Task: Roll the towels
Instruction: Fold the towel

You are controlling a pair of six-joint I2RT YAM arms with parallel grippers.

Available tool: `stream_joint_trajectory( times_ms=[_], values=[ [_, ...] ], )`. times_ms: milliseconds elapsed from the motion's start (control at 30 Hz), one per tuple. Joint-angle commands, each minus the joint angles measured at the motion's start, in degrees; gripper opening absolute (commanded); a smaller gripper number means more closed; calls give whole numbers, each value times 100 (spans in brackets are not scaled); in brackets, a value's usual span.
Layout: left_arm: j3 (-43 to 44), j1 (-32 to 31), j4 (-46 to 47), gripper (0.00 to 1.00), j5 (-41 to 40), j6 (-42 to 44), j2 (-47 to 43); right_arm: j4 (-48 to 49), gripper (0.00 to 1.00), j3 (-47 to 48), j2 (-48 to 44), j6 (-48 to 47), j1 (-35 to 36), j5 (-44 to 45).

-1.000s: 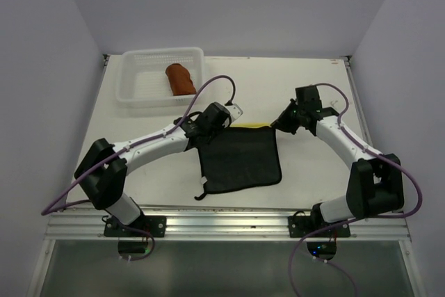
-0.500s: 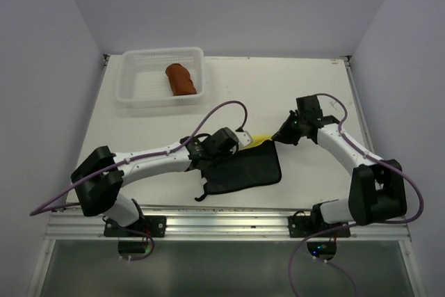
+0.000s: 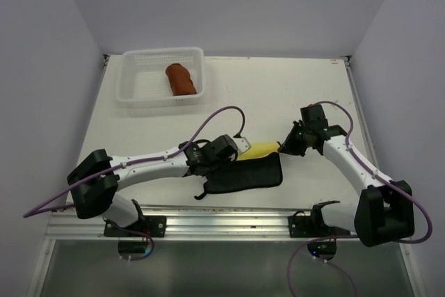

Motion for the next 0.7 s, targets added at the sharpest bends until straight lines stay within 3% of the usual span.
stream_joint_trajectory(
  times_ms=[0,667],
  values=[
    [83,-164,-206,0,53,-340,-180,-321,0,-159,-253,-373,-17,79],
    [-75,-727,-813,0,-491,-1403,-57,-735,0,-765,-860,-1410,-17,-44]
  ],
)
